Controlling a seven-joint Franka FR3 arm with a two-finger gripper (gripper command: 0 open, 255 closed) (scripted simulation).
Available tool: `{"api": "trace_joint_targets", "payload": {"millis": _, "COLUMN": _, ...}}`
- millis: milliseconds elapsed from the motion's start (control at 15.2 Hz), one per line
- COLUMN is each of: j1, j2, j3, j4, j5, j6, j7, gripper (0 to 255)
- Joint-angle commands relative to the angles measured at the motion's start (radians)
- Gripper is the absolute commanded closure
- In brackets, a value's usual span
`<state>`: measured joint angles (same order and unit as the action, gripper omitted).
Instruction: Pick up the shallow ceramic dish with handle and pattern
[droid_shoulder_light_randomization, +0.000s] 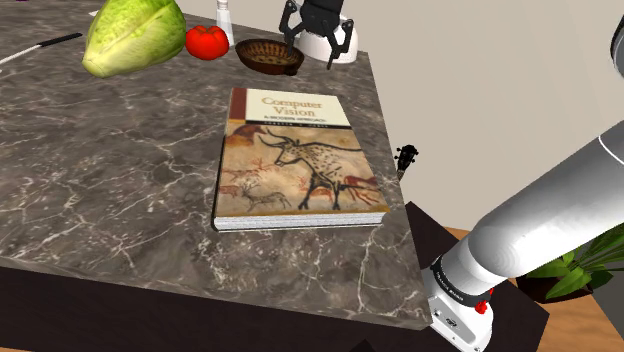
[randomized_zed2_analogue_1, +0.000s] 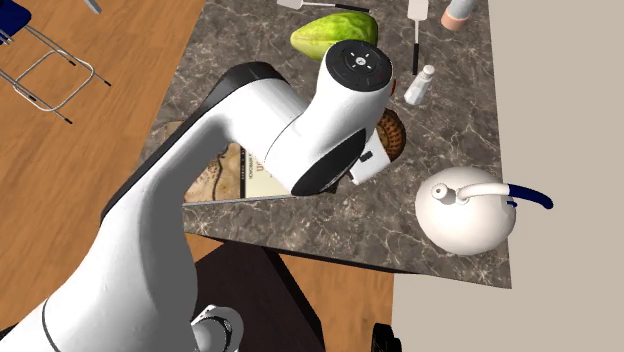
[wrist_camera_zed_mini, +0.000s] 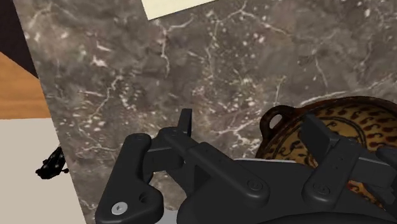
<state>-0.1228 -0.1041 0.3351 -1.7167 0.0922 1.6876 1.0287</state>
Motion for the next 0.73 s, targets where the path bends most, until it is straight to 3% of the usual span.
{"api": "trace_joint_targets", "payload": {"millis": 0, "j1": -0.004, "j2": 0.076, "j3": 0.008, "j4": 0.101, "j5": -0.021, "j6": -0.012, "j7": 0.084, "gripper": 0}}
{"api": "trace_joint_targets", "payload": {"millis": 132, "j1": -0.001, "j2": 0.151, "j3": 0.011, "j4": 0.203, "j5": -0.044, "j6": -0.027, "j7": 0.16, "gripper": 0}}
{"api": "trace_joint_targets", "payload": {"millis": 660, "j1": -0.003, "j2": 0.126, "j3": 0.007, "j4": 0.07, "j5": -0.034, "j6": 0.082, "j7": 0.148, "gripper": 0}}
